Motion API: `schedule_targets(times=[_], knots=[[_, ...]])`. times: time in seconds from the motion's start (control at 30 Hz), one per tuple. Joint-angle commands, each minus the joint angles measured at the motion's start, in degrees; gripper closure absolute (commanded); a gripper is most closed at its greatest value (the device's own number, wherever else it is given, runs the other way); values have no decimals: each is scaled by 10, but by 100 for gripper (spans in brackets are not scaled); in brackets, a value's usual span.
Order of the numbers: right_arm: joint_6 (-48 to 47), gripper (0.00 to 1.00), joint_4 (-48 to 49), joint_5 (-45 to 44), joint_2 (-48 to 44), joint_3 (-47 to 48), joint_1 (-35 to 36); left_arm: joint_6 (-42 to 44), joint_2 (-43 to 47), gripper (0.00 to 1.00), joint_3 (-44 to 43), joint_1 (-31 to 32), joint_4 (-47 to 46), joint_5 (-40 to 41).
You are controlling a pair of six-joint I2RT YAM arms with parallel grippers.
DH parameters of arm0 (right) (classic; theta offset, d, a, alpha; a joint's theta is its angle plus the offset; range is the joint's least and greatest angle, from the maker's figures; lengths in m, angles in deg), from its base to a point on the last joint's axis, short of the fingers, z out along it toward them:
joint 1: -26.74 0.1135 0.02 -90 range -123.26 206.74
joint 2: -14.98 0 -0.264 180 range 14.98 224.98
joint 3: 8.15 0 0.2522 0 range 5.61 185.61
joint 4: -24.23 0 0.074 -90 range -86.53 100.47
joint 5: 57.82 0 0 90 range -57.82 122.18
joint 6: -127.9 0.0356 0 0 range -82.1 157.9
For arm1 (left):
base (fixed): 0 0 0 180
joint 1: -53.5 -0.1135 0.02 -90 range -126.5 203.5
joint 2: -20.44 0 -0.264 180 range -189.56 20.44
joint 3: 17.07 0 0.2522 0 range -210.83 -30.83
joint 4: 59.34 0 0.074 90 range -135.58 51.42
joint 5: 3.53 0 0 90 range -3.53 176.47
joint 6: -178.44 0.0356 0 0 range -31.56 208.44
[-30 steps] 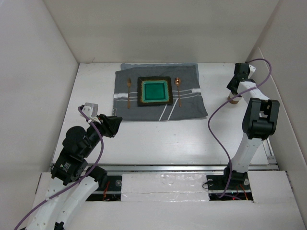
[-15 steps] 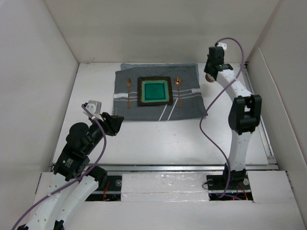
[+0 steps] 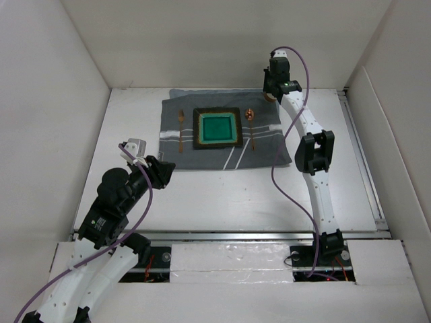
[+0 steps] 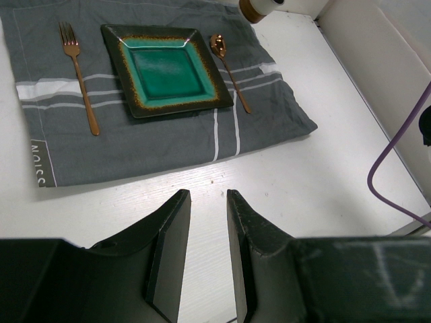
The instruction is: Set the dinner table for one person
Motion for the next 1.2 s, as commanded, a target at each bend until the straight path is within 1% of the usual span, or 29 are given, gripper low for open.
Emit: schedule_targets(times=[0.0,0.07,0.13,0.17,0.23,0.33,0.43,0.63,0.73,0.77,0.83,0.87,0.93,1.0,1.17], knots=[[-24,100,3,25,13,62,18,4,-1,75,2,-2,-21,6],[-31,100,3,24,20,70,18,4,-4,75,1,-2,-18,7],[-33,100,10,24,13,49,24,4,-6,75,0,-2,-18,7],[-32,100,13,30,8,23,24,4,-7,75,0,-2,-18,7],[-31,100,17,36,2,9,24,4,-7,75,0,-2,-16,14],[-33,100,-4,31,16,26,24,4,-8,75,0,-2,-18,10],[-38,100,5,26,19,18,24,3,-11,75,-1,-2,-17,11],[-51,100,-1,13,39,43,24,3,-7,75,0,-2,-16,14],[-52,96,0,12,38,42,24,3,-7,75,1,-2,-16,14],[-52,93,0,13,37,42,24,3,-8,75,0,-2,-17,16],[-52,89,-1,14,39,42,24,2,-9,75,-1,-2,-15,16],[-52,85,-2,15,38,41,24,2,-9,75,-1,-2,-15,16],[-52,82,-3,16,34,35,24,3,-6,75,-2,-2,-17,19],[-54,75,1,19,30,28,24,2,-6,75,-2,-2,-15,21],[-54,69,-1,16,24,17,24,3,-1,75,-1,-2,-16,21]])
